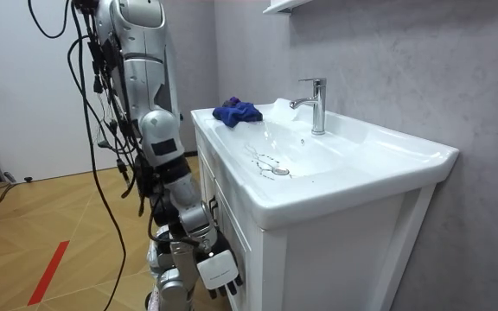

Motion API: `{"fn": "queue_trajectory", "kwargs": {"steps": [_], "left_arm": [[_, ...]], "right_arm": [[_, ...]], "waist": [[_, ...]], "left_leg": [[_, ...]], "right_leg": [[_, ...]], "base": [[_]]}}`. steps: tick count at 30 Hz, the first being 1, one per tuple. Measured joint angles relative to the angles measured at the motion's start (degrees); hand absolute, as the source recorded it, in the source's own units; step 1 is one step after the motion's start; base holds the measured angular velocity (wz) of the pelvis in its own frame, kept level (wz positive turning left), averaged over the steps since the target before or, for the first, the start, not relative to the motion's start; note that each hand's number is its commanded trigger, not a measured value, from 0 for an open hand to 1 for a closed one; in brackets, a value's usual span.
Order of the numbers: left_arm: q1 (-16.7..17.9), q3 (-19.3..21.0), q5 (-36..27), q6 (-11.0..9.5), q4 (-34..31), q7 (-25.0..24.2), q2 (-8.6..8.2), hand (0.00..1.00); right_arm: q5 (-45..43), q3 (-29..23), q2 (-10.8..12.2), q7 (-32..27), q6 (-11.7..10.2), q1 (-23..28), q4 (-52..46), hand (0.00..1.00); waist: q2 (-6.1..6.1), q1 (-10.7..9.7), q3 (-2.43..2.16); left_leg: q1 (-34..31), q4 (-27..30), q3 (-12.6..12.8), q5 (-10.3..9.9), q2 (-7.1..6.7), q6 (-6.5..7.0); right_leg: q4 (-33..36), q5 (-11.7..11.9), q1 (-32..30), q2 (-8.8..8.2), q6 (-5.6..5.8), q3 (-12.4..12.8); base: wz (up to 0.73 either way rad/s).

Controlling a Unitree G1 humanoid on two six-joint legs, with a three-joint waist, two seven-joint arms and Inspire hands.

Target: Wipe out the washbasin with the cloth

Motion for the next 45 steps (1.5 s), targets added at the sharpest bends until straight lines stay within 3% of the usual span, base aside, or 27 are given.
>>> {"fn": "queue_trajectory", "kwargs": {"steps": [4, 9, 10, 16, 22, 26, 32, 39, 45], "left_arm": [[-0.2, 0.1, 0.2, -2.0, -9.8, 2.6, 0.81, 0.00], [-1.9, 0.0, 5.1, -4.0, -15.8, 4.4, 1.04, 0.00], [-2.2, 0.0, 5.9, -4.2, -17.6, 4.4, 1.05, 0.00], [-2.9, -2.9, 15.8, -5.2, -26.5, 2.5, 1.11, 0.00], [-3.1, -7.9, 25.9, -5.2, -27.7, -2.3, 1.10, 0.00], [-3.1, -11.9, 30.5, -5.0, -30.9, -4.8, 1.10, 0.00], [-3.2, -16.0, 32.1, -5.0, -32.5, -7.1, 0.95, 0.00], [-3.1, -21.2, 33.3, -5.0, -31.8, -8.2, -1.38, 0.00], [-3.0, -28.6, 33.3, -5.2, -24.2, -9.3, -1.79, 0.00]], "right_arm": [[0.0, -0.2, 0.0, -0.1, -0.5, 0.2, 0.1, 0.00], [0.0, -0.2, 0.0, -0.5, -2.7, 0.1, 0.4, 0.00], [0.0, -0.2, 0.0, -0.5, -3.1, 0.0, 0.4, 0.00], [0.5, -0.1, 0.3, 0.1, -3.9, -1.1, 2.7, 0.00], [0.4, 0.4, 0.3, 1.1, -4.2, -2.3, 4.5, 0.00], [0.0, 0.6, 0.1, 1.2, -4.4, -2.9, 5.4, 0.00], [0.0, 1.1, -0.2, 1.9, -4.4, -3.9, 6.7, 0.00], [0.2, 2.3, 0.2, 2.4, -5.0, -4.6, 7.9, 0.00], [1.5, 3.2, 0.3, 2.5, -4.9, -4.5, 8.0, 0.00]], "waist": [[0.46, -0.2, 0.01], [1.16, -2.4, 0.28], [1.23, -2.9, 0.50], [0.54, -4.2, 0.72], [-0.06, -4.9, 1.03], [-0.29, -6.2, 0.98], [0.03, -7.7, 1.03], [-0.61, -9.8, 1.10], [-1.25, -9.8, 0.81]], "left_leg": [[0.1, 0.1, -0.2, 0.0, -0.05, 0.01], [0.2, 0.0, -0.3, 0.0, -0.08, 0.02], [0.5, -0.1, -0.2, 0.0, -0.08, 0.02], [0.9, -0.5, -0.1, 0.0, -0.11, 0.03], [1.0, -0.5, -0.1, 0.0, -0.15, 0.03], [1.0, -0.5, -0.1, 0.0, -0.17, 0.03], [2.0, -0.6, 0.6, 0.0, -0.07, 0.03], [2.9, -0.9, 0.7, 0.0, -0.06, 0.03], [3.1, -0.8, 0.7, 0.0, 0.00, 0.03]], "right_leg": [[0.0, 0.0, 0.1, -0.03, 0.00, 0.2], [0.0, 0.0, 0.3, 0.01, 0.01, 0.1], [0.0, 0.0, 0.5, 0.01, 0.01, 0.1], [-0.1, 0.0, 0.7, 0.07, 0.03, 0.0], [-0.2, 0.0, 0.9, 0.12, 0.04, 0.0], [-0.1, 0.0, 0.9, 0.02, 0.05, 0.0], [0.0, 0.0, 1.8, 0.26, 0.05, 1.3], [-0.3, 0.0, 2.3, 0.38, 0.05, 1.5], [-0.2, 0.0, 2.4, 0.24, 0.05, 1.7]], "base": [[0.00], [0.02], [-0.03], [-0.02], [-0.02], [0.01], [-0.10], [0.00], [0.00]]}}
